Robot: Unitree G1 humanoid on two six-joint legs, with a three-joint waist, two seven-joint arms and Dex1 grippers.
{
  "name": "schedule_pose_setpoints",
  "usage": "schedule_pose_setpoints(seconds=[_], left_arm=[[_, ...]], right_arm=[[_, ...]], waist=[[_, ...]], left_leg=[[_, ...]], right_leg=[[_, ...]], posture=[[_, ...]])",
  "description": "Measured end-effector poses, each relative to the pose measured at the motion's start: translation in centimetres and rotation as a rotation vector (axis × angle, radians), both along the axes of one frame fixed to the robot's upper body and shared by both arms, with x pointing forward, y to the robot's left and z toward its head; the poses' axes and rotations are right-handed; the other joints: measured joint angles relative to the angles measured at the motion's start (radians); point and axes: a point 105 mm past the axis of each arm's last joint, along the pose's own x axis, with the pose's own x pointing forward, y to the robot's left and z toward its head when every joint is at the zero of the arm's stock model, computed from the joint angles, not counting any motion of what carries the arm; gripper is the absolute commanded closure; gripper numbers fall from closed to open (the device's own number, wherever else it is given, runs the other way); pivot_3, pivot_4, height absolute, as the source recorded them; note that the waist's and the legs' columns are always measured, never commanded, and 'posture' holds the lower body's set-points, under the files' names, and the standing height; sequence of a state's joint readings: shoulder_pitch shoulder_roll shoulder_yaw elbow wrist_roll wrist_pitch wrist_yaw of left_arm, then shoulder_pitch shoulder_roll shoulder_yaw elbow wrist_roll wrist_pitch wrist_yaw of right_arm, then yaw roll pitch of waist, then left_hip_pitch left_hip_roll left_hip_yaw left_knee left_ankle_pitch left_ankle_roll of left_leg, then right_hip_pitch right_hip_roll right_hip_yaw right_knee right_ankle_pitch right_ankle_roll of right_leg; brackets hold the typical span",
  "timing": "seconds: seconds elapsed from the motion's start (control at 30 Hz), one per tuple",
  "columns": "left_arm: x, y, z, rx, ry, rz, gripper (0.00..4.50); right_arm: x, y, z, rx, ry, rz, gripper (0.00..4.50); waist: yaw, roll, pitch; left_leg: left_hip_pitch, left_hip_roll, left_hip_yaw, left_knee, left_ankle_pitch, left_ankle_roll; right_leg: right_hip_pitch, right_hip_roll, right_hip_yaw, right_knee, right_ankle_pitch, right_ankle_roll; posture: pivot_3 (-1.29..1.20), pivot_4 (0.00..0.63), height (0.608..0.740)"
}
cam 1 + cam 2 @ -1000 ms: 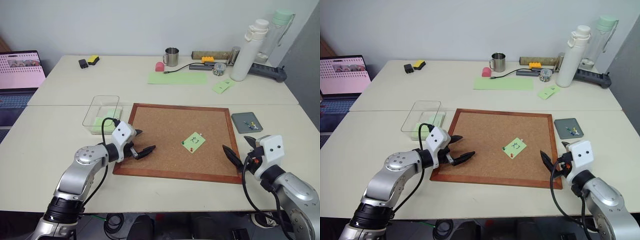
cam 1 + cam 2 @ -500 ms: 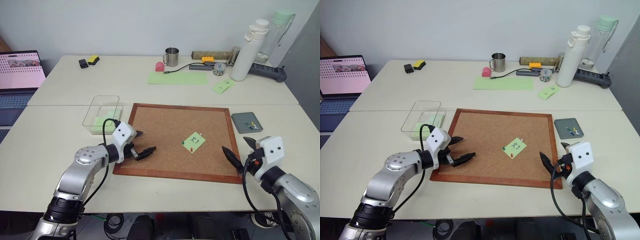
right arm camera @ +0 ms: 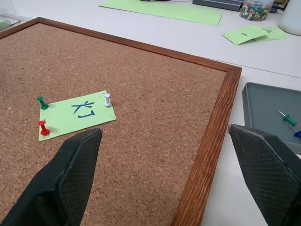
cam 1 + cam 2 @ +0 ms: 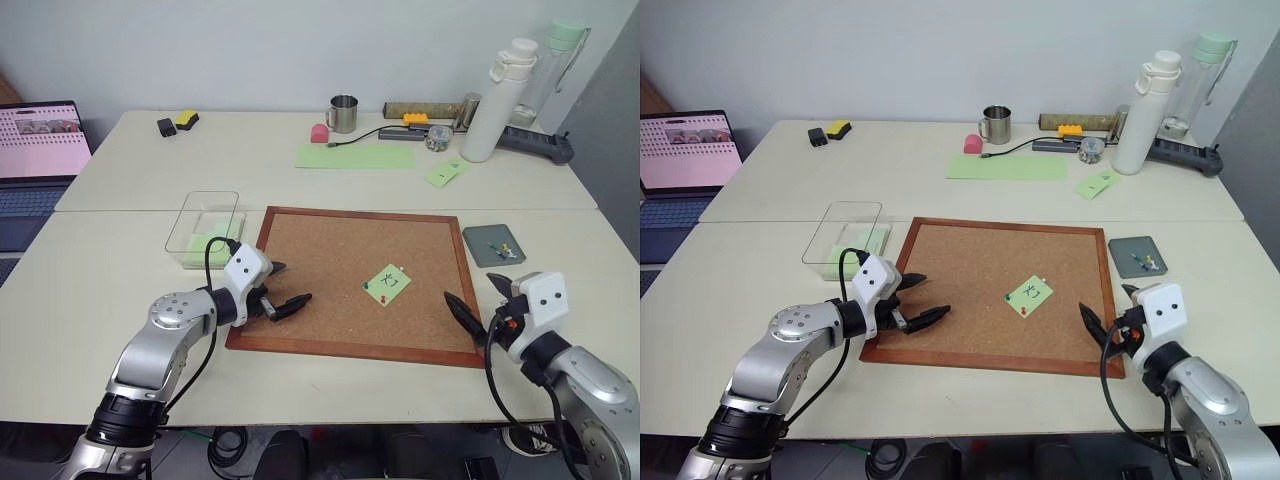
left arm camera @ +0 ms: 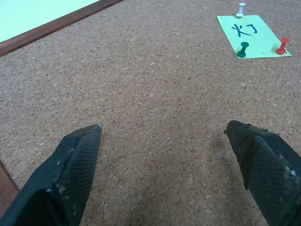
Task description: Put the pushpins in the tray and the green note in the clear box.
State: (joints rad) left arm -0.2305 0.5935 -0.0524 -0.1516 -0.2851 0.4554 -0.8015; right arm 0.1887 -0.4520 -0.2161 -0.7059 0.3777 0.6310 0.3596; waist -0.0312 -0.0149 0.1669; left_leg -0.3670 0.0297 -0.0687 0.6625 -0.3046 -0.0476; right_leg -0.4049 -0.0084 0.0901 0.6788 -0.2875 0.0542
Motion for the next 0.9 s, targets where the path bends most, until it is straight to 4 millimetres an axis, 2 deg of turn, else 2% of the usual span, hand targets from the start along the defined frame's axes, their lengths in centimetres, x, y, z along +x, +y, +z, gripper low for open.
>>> schedule_pose_setpoints(seconds=[0.27,0.33,0.37,0.53,0.6,0.73,0.9], left_arm=[[-0.2,-0.2,0.1,-0.028,0.015,-0.025,0.01],[-0.4,-0.3,0.3,-0.047,0.025,-0.042,0.36],[-0.3,-0.3,0.5,-0.054,0.021,-0.046,0.4],[-0.2,-1.0,2.3,-0.097,-0.005,-0.122,1.45],[-0.2,-1.1,2.5,-0.1,-0.005,-0.141,1.92],[0.1,-1.0,2.5,-0.108,-0.002,-0.155,2.59],[0.0,-1.8,2.9,-0.126,-0.007,-0.197,3.55]], right_arm=[[0.1,0.3,0.5,-0.01,-0.005,0.027,0.0],[0.2,0.7,0.7,-0.018,-0.009,0.062,0.0],[0.2,0.9,0.9,-0.021,-0.012,0.082,0.0],[0.8,2.0,1.6,-0.041,-0.02,0.205,0.0],[1.2,2.2,1.6,-0.039,-0.014,0.233,0.0],[1.9,2.1,1.3,-0.037,-0.002,0.257,0.0],[2.5,3.0,0.4,-0.02,0.016,0.307,0.0]], waist=[[0.0,0.0,0.0],[0.0,0.0,0.0],[0.0,0.0,0.0],[-0.001,0.0,0.0],[-0.001,0.0,0.0],[-0.001,0.0,0.0],[-0.001,0.0,0.0]], left_leg=[[0.0,0.0,0.0,0.0,0.0,0.0],[0.0,0.0,0.0,0.0,0.0,0.0],[0.0,0.0,0.0,0.0,0.0,0.0],[0.0,0.0,0.0,0.001,0.0,0.0],[0.0,0.0,0.0,0.0,0.0,0.0],[0.0,0.0,0.0,0.0,0.0,0.0],[0.0,0.0,0.0,0.001,0.0,0.0]], right_leg=[[0.0,0.0,0.0,0.0,0.0,0.0],[0.0,0.0,0.0,0.0,0.0,0.0],[0.0,0.0,0.0,0.0,0.0,0.0],[0.0,0.0,0.0,0.0,0.0,0.0],[0.0,0.0,0.0,0.0,0.0,0.0],[0.0,0.0,0.0,0.0,0.0,0.0],[0.0,0.0,0.0,0.0,0.0,0.0]], posture=[[0.0,0.15,0.74],[0.0,0.15,0.74],[0.0,0.15,0.74],[0.0,0.15,0.74],[0.0,0.15,0.74],[0.0,0.15,0.74],[0.0,0.15,0.74]])
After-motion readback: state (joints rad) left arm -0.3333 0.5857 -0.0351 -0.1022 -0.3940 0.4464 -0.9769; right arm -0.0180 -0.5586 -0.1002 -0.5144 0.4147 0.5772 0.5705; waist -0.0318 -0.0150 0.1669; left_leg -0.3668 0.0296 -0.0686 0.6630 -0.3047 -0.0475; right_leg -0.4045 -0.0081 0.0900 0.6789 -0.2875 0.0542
